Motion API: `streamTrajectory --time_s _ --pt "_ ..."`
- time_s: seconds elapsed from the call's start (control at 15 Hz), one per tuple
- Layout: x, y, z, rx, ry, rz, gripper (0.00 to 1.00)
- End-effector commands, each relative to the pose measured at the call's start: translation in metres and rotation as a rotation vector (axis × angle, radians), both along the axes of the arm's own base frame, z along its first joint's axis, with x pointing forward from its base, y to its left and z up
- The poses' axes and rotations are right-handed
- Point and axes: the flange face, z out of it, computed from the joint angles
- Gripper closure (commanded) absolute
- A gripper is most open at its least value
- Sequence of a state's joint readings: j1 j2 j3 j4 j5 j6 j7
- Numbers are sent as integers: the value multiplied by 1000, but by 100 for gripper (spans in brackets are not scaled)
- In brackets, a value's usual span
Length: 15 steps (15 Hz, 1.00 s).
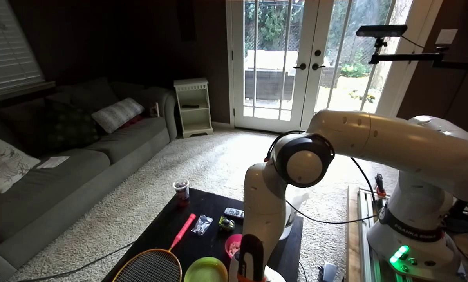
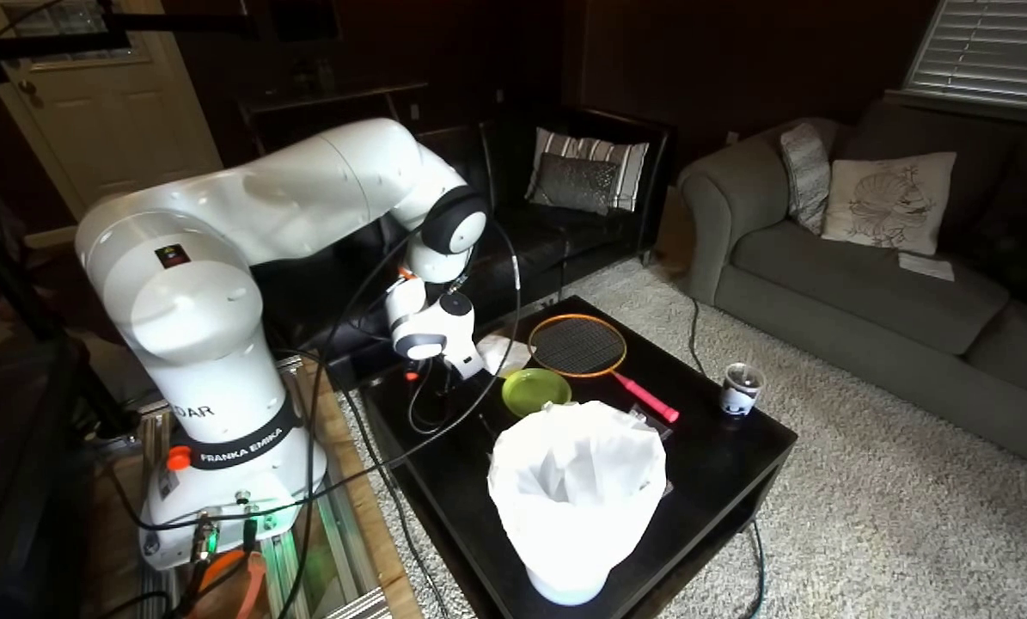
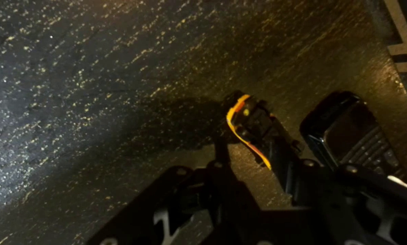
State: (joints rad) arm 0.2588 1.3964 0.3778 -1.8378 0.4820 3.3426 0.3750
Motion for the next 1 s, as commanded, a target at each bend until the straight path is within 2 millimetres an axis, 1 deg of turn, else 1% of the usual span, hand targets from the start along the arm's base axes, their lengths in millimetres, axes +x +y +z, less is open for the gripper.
streamTrajectory --time_s 0.0,0.27,0.33,0.4,0.47,0.53,0.8,0.87,0.93 --pt "-15 11 -2 -16 -26 89 30" --pt "-23 24 -7 -53 -45 178 4" --pt "-26 26 -8 -63 -50 197 15" --pt "-28 28 -10 -77 -56 213 40" --pt "-30 28 -12 -90 -62 228 40" --pt "-32 29 -12 -100 -68 241 43" --pt "-34 30 -15 -136 -95 279 73" --pt "-33 31 -15 -140 -101 284 79" --pt "-32 32 -15 -138 -110 285 35"
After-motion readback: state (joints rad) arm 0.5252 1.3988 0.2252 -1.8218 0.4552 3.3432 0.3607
